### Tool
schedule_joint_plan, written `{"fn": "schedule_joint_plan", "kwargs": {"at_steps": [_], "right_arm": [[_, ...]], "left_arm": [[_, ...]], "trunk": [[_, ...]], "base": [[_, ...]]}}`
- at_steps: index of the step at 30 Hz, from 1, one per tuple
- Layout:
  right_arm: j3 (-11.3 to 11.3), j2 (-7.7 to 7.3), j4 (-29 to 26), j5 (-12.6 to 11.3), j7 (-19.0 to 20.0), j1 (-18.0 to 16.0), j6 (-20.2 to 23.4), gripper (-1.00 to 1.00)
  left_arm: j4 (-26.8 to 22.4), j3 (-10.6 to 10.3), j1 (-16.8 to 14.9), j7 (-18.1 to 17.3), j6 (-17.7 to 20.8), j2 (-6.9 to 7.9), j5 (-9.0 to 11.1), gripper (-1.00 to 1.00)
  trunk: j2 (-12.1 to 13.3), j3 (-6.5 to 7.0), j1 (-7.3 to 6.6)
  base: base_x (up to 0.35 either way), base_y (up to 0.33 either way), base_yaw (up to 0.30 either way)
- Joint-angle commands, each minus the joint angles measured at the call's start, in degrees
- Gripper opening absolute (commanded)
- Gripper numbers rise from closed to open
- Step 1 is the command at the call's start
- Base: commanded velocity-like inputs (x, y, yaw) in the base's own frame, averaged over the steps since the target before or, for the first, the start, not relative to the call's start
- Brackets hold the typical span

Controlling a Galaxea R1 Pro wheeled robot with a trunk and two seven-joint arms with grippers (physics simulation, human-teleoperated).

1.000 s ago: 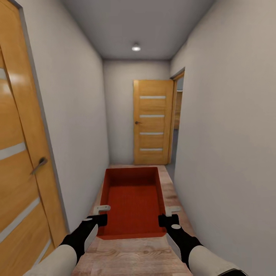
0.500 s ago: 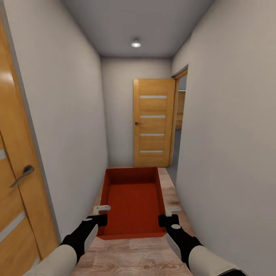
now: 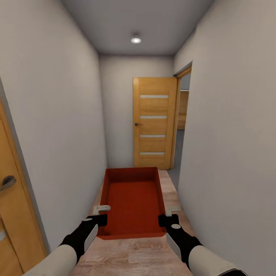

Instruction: Move the two storage containers from the living room to the garage. In the garage, place one container on the floor and stack the other container on top of it (either order is fine).

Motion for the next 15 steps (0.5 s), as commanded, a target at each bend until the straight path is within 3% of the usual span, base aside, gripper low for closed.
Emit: {"fn": "schedule_joint_plan", "kwargs": {"at_steps": [1,15], "right_arm": [[-1.5,-0.03,-0.2,0.1,-0.4,-0.1,-0.2,-1.0],[-1.5,-0.1,-0.2,0.1,-0.4,-0.1,-0.1,-1.0]], "left_arm": [[0.0,0.0,0.0,0.8,0.4,0.69,-0.6,-1.0],[0.0,0.0,0.0,0.8,0.4,0.7,-0.6,-1.0]], "trunk": [[-0.1,-0.08,0.04],[-0.1,-0.08,0.04]], "base": [[0.323,0.0,0.0],[0.323,0.0,0.0]]}}
